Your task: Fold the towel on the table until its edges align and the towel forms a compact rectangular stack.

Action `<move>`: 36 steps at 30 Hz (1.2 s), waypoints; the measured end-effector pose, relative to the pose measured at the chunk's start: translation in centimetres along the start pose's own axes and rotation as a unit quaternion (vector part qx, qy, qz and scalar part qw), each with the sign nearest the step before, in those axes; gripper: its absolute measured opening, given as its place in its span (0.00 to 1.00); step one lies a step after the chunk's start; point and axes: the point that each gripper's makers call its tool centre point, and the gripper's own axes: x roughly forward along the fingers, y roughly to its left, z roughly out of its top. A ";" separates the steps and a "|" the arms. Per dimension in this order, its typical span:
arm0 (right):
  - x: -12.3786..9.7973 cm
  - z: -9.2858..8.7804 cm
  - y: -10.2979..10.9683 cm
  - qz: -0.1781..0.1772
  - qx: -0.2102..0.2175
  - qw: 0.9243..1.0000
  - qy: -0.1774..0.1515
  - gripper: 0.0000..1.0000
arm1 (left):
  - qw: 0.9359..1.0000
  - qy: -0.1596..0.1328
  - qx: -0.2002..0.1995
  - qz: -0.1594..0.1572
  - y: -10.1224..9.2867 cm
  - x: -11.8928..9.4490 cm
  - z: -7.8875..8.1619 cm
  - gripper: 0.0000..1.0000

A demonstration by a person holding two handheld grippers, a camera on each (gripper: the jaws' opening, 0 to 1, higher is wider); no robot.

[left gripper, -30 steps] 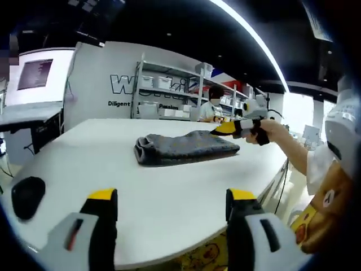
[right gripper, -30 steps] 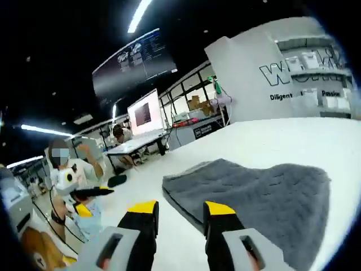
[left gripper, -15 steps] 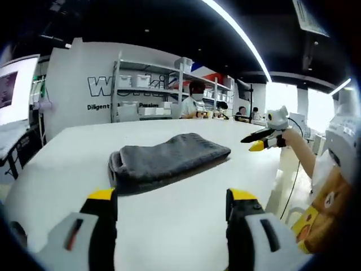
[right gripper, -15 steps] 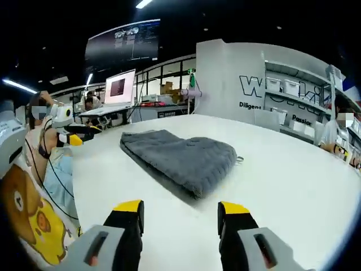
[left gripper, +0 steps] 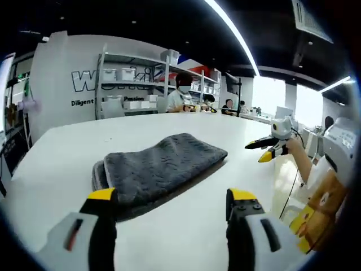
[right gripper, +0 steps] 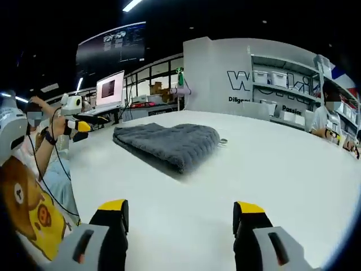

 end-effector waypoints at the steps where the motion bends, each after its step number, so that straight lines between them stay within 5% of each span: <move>1: -0.1 0.0 0.0 0.001 0.002 1.000 -0.002 0.84 | 1.000 0.003 0.002 0.000 0.2 0.1 0.1 0.83; 8: -0.6 -0.2 0.7 0.008 -0.003 1.000 -0.003 0.99 | 0.999 0.026 -0.013 -0.016 2.1 2.0 0.5 0.83; 21: -1.7 -0.1 0.7 0.001 0.007 1.000 -0.020 0.99 | 0.992 0.074 -0.100 -0.009 6.0 5.7 -0.1 0.68; 32: -2.0 -0.3 -0.8 -0.026 0.021 0.999 -0.018 0.99 | 0.983 0.081 -0.162 0.007 8.1 5.9 -2.5 0.47; 36: -1.5 -0.3 -1.1 -0.039 0.023 0.999 -0.012 0.99 | 0.982 0.075 -0.175 0.019 8.8 5.9 -3.2 0.30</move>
